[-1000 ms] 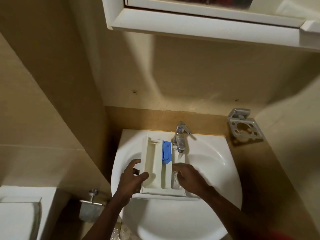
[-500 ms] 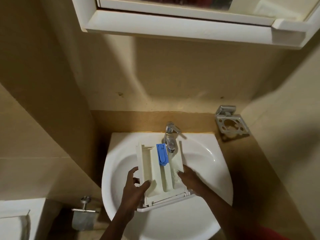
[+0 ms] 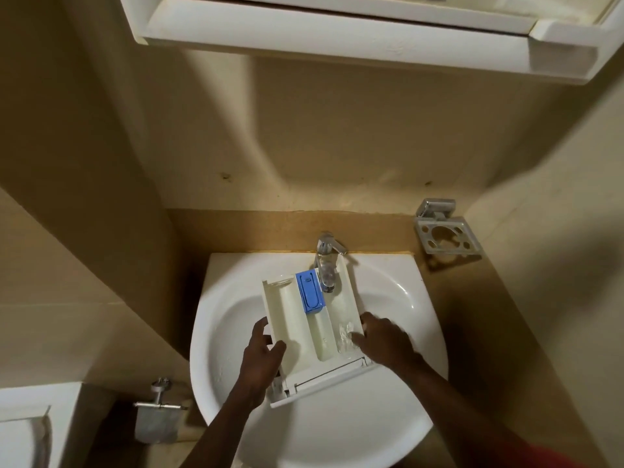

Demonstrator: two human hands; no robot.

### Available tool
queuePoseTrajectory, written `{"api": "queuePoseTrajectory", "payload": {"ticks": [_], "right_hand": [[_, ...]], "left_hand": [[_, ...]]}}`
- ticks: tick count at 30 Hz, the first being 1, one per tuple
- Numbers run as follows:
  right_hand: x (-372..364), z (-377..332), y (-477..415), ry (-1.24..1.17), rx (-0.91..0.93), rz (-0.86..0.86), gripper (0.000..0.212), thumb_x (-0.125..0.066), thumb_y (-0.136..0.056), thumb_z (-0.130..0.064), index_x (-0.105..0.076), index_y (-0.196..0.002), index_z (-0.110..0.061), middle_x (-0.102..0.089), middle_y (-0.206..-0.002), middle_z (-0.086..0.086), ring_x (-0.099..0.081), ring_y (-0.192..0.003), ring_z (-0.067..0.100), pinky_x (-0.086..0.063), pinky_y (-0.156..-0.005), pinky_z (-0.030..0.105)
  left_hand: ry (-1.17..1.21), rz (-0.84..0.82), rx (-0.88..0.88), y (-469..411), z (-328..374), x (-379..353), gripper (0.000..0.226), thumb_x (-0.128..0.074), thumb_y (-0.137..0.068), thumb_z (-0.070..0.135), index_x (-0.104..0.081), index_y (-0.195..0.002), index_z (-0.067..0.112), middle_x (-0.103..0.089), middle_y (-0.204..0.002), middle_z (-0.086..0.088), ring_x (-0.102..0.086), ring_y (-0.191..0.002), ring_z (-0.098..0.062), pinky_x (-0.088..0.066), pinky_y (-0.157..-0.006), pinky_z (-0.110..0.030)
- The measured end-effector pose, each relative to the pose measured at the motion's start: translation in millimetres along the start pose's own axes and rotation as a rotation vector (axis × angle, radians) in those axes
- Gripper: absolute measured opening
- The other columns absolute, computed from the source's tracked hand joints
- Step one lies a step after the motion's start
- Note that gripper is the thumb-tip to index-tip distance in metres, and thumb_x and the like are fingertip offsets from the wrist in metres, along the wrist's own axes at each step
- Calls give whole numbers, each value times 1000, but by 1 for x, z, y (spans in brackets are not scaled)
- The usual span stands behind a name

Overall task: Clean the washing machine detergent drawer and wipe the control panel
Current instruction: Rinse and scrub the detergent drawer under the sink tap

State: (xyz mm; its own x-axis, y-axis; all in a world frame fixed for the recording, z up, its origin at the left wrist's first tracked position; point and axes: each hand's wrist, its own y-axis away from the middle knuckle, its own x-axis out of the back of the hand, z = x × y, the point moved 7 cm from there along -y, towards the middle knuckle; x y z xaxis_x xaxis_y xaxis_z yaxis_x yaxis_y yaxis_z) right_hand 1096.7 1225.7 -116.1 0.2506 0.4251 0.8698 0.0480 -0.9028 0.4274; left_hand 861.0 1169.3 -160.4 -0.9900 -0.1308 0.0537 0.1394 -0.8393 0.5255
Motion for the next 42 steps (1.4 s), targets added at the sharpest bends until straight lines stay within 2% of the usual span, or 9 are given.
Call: {"api": "queuePoseTrajectory", "payload": {"ticks": [4, 9, 12, 17, 22, 27, 34, 38, 42], "right_hand": [[-25, 5, 7, -113, -48, -109, 85, -56, -83, -65, -22, -147, -21, -50, -139, 5, -54, -122, 29, -46, -98, 40], [-11, 16, -2, -224, 45, -292, 80, -83, -69, -46, -47, -136, -22, -64, -127, -1, -62, -103, 13, -49, -81, 18], [-12, 13, -2, -185, 0, -260, 88, -84, -66, -43, -41, -139, -20, -59, -132, 1, -56, -117, 21, -49, -95, 29], [-28, -10, 11, 1, -119, -150, 151, -79, -42, -75, 7, -151, -16, -22, -157, 7, -30, -142, 32, -25, -110, 59], [-11, 4, 9, -175, -85, -3, 101, -84, -58, -57, -32, -139, -27, -55, -134, -1, -55, -118, 25, -49, -94, 36], [-28, -12, 18, -122, -115, -99, 140, -77, -39, -76, -7, -149, -25, -36, -150, 0, -38, -137, 27, -31, -111, 52], [-1, 20, 5, -380, -123, 54, 37, -73, -82, -36, -62, -114, -22, -70, -102, 1, -67, -96, 22, -53, -80, 27], [5, 19, 11, -536, -67, -183, 31, -61, -93, -38, -60, -118, -20, -66, -90, -6, -60, -73, 7, -43, -54, 8], [6, 15, -1, -252, -66, -133, 35, -50, -97, -38, -55, -127, -20, -64, -123, 5, -61, -106, 24, -49, -86, 27]], "left_hand": [[13, 12, -5, -3, 0, 1, 53, -52, -93, 11, -37, -140, 29, -64, -112, -9, -67, -98, -33, -57, -79, -60], [39, -33, 4, -3, 2, 0, 51, -54, -95, 13, -36, -140, 29, -62, -118, -12, -66, -103, -33, -58, -81, -57], [42, -26, 6, -1, 3, -5, 51, -52, -95, 10, -35, -138, 31, -61, -117, -11, -66, -102, -32, -59, -80, -55], [23, 10, 10, 3, 4, -5, 52, -53, -93, 11, -34, -137, 31, -60, -115, -10, -65, -101, -32, -59, -80, -57], [-11, -26, -14, 8, 9, -7, 56, -57, -87, 14, -34, -132, 37, -57, -113, -6, -64, -101, -32, -59, -80, -57], [0, -21, -5, 9, 6, -5, 52, -54, -92, 9, -35, -133, 35, -58, -114, -8, -63, -102, -31, -59, -79, -55], [21, -70, 32, 8, 7, -2, 52, -54, -93, 9, -35, -137, 31, -57, -116, -15, -64, -103, -33, -60, -77, -53], [77, -94, 75, 11, 4, -2, 51, -52, -95, 6, -35, -138, 26, -57, -117, -20, -65, -102, -34, -61, -71, -47], [91, -166, 151, 19, -1, -14, 51, -56, -92, 6, -34, -134, 23, -59, -117, -18, -67, -101, -38, -59, -81, -55]]}}
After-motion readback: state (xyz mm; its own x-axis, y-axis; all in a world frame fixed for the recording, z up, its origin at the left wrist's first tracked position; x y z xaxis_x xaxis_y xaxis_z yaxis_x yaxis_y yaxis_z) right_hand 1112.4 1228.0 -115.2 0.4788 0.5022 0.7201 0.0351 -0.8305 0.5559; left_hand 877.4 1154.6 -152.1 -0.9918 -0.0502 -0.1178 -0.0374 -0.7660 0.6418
